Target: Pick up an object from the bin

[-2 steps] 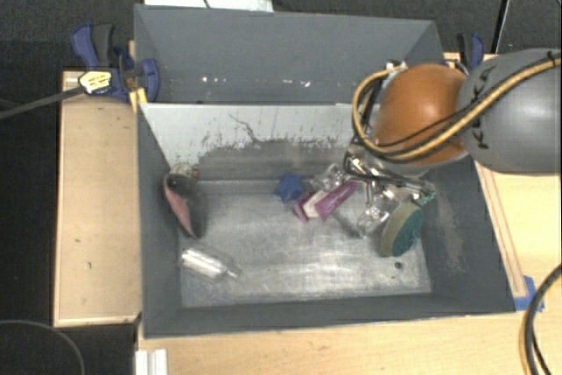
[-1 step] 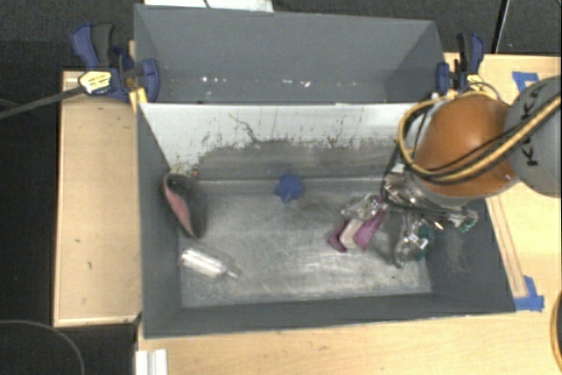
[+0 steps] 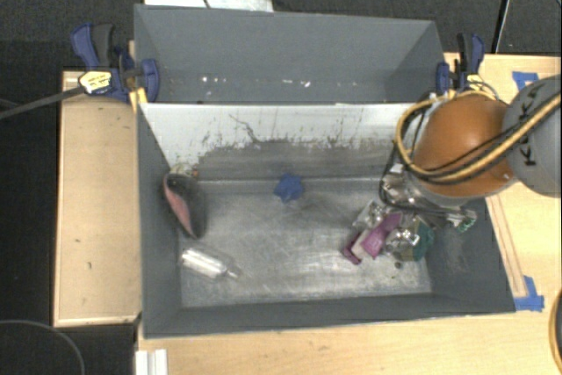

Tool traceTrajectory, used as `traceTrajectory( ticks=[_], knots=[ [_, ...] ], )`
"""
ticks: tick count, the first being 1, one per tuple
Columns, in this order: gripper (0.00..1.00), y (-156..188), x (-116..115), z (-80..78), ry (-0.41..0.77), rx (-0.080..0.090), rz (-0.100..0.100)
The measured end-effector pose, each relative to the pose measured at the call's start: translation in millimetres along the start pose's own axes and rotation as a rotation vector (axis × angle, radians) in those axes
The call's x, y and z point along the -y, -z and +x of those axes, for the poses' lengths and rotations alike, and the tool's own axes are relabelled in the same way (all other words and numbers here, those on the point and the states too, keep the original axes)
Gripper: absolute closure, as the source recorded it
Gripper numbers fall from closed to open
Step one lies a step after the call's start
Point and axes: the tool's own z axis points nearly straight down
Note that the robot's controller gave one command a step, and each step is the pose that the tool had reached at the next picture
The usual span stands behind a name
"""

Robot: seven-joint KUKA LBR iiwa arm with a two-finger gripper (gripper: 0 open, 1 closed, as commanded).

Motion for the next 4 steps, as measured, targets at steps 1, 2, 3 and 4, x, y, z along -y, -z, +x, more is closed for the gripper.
traceTrajectory(
  ticks=[1,2,3,4],
  knots=[
    [1.0,3,1,-1.9,0.001,-0.022,-0.015],
    [1.0,9,2,-2.6,-0.001,-0.025,-0.018],
    [1.0,35,3,-4.1,-0.004,-0.024,-0.018],
    [1.0,51,3,-5.3,-0.008,-0.024,-0.017]
  ],
)
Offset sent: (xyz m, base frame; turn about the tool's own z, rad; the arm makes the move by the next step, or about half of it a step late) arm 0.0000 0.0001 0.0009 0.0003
